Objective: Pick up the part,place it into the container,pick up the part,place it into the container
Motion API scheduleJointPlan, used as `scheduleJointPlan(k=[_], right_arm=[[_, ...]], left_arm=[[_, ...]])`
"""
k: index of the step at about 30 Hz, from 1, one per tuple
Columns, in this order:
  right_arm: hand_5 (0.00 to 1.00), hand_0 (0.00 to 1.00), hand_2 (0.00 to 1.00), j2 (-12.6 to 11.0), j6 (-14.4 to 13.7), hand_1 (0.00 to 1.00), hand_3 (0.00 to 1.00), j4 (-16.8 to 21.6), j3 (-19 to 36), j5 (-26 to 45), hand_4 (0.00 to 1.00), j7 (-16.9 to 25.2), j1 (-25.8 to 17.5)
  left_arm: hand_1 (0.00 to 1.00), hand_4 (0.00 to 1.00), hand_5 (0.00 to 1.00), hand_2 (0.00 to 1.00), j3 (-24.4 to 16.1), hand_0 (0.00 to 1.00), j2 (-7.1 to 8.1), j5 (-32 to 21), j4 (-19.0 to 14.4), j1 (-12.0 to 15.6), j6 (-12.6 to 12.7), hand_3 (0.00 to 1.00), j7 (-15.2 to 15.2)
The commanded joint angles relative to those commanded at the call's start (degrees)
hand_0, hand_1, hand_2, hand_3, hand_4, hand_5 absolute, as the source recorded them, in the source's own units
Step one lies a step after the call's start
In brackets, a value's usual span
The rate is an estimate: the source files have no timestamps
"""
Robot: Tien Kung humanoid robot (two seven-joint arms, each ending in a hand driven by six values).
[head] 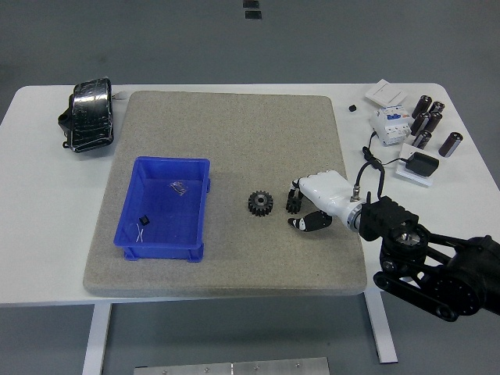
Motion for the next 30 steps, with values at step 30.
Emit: scheduleJointPlan(k=[30], right_arm=[[0.337,0.299,0.425,0.6,-2.6,0.434,0.562,-0.4,-1.1,1.4,0.599,1.1,-0.3]], left_arm=[[0.678,0.731,0.254,0.660,0.4,0.693,0.10,-1.0,0.1,0.1,0.2,0.582,-0.5]])
